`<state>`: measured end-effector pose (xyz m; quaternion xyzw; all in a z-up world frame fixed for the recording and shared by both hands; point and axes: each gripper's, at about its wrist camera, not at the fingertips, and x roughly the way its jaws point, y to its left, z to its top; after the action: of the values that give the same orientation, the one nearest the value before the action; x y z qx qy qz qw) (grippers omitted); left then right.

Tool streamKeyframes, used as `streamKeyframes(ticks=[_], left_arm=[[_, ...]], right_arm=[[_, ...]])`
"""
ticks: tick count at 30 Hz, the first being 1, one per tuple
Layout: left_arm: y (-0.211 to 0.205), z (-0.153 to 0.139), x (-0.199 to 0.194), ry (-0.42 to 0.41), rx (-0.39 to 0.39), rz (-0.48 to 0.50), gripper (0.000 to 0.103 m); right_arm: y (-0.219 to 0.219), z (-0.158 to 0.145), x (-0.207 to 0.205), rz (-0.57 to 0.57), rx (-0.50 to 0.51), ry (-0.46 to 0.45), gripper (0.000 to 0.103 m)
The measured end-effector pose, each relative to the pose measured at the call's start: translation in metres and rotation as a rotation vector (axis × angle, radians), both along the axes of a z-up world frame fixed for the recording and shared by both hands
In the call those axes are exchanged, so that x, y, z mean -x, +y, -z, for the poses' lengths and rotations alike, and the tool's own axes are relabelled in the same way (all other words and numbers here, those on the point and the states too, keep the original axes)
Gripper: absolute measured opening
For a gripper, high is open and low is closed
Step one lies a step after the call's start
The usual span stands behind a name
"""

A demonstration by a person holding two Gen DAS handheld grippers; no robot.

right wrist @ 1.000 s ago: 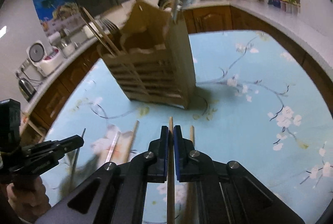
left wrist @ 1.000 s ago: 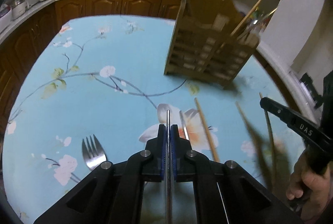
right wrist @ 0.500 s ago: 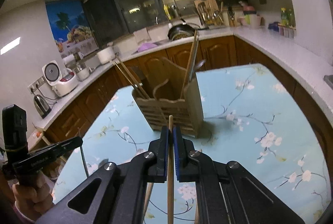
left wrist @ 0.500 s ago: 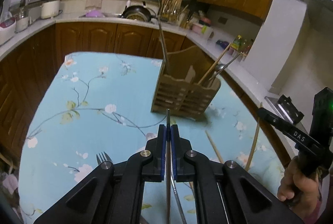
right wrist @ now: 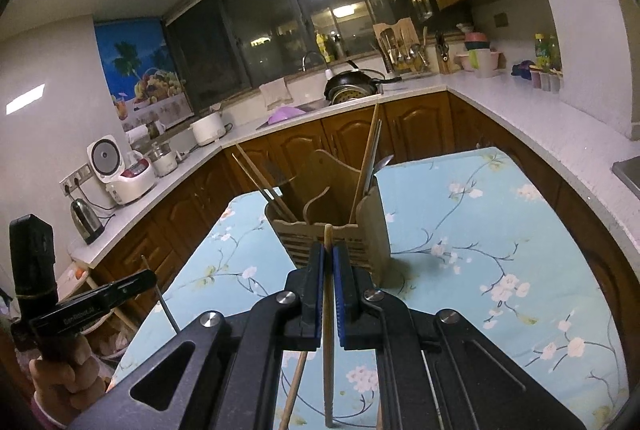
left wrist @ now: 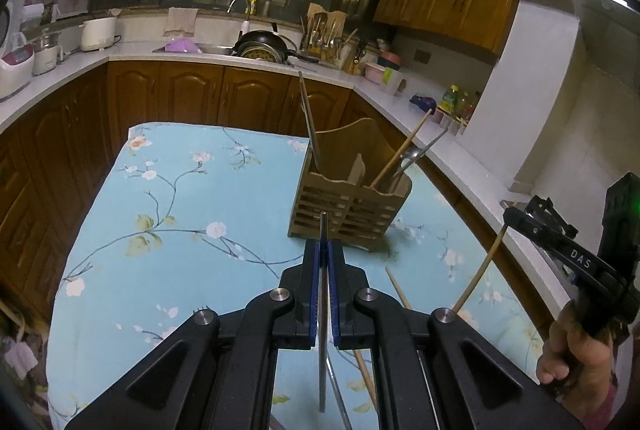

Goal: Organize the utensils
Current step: 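Lift the chopstick and knife upright and carry them over the holder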

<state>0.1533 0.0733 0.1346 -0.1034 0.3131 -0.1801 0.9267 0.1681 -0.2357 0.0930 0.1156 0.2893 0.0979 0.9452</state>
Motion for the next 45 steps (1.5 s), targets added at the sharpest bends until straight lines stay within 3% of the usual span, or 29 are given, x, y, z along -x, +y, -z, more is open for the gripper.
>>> streamKeyframes(ticks=[21, 31, 37, 40, 45], left_arm=[[0.004, -0.020, -0.025, -0.062, -0.001, -0.012, 0.002], [-0.005, -0.050, -0.064, -0.188, 0.004, -0.025, 0.002], [-0.018, -0.069, -0.106, -0.269, 0.022, -0.059, 0.002], [-0.027, -0.066, -0.130, -0.285, 0.029, -0.080, 0.002], [-0.042, -0.034, -0.159, -0.295, 0.041, -0.109, 0.002]], right_arm=[[-0.004, -0.029, -0.018, 0.013, -0.001, -0.084, 0.005], [-0.014, -0.068, -0.049, 0.062, -0.034, -0.205, 0.005], [-0.018, -0.094, -0.081, 0.108, -0.044, -0.289, 0.005], [-0.017, -0.099, -0.094, 0.115, -0.036, -0.312, 0.005], [-0.009, -0.094, -0.115, 0.132, 0.005, -0.337, 0.005]])
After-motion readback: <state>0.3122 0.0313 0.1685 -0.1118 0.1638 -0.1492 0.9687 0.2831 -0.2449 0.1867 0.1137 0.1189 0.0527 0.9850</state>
